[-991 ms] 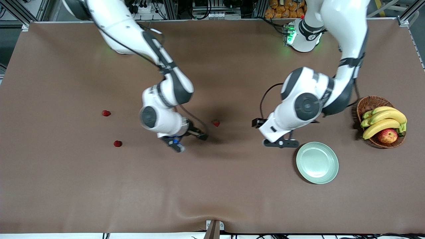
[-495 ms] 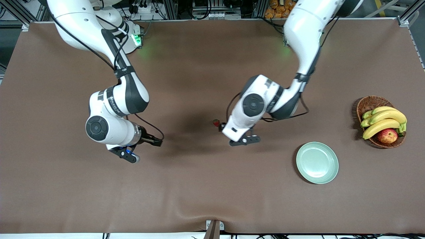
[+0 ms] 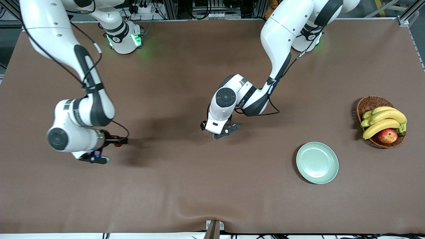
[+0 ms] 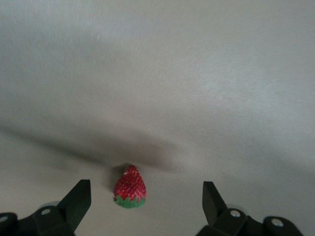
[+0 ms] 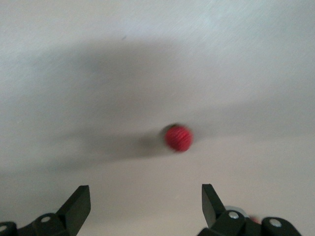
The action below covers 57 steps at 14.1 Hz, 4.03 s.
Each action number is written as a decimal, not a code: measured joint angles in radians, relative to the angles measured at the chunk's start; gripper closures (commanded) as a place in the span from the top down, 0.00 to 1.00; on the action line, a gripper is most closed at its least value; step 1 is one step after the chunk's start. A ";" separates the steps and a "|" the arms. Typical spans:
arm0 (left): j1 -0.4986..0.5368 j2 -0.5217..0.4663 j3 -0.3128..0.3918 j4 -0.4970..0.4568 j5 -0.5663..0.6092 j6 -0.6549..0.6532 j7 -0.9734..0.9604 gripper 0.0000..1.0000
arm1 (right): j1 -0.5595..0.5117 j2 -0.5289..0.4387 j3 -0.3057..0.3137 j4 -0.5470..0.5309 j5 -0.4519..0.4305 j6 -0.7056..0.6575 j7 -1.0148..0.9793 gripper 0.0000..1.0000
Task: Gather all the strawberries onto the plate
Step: 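Grasp the strawberry with the left gripper while the right gripper grasps another, then lower the strawberry onto the green plate and open the left gripper, then set the second strawberry mid-table with the right gripper while the left gripper withdraws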
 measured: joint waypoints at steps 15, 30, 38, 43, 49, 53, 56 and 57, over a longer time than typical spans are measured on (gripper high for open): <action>-0.033 0.028 0.007 0.006 0.053 -0.036 -0.133 0.00 | -0.032 0.075 0.015 -0.056 -0.001 0.142 -0.107 0.82; 0.215 -0.080 0.362 0.023 0.067 -0.161 -0.220 0.00 | -0.034 0.082 0.012 -0.065 -0.001 0.181 -0.205 0.18; 0.388 -0.075 0.356 -0.012 0.074 -0.161 -0.093 0.00 | -0.033 0.068 0.023 0.015 0.000 0.203 -0.205 0.04; 0.427 -0.068 0.339 -0.041 0.074 -0.163 -0.057 0.00 | 0.047 0.034 0.109 0.077 0.019 0.188 0.013 0.00; 0.437 -0.060 0.332 -0.075 0.074 -0.162 -0.055 1.00 | 0.210 0.053 0.211 0.073 0.019 0.206 0.498 0.15; 0.436 -0.063 0.330 -0.069 0.074 -0.160 -0.053 1.00 | 0.289 0.098 0.213 0.069 0.146 0.270 0.539 0.15; 0.407 -0.081 0.316 -0.059 0.074 -0.159 -0.034 1.00 | 0.337 0.134 0.213 0.065 0.235 0.363 0.541 0.15; 0.381 -0.090 0.312 -0.057 0.074 -0.160 -0.034 1.00 | 0.349 0.143 0.213 0.064 0.239 0.370 0.543 0.18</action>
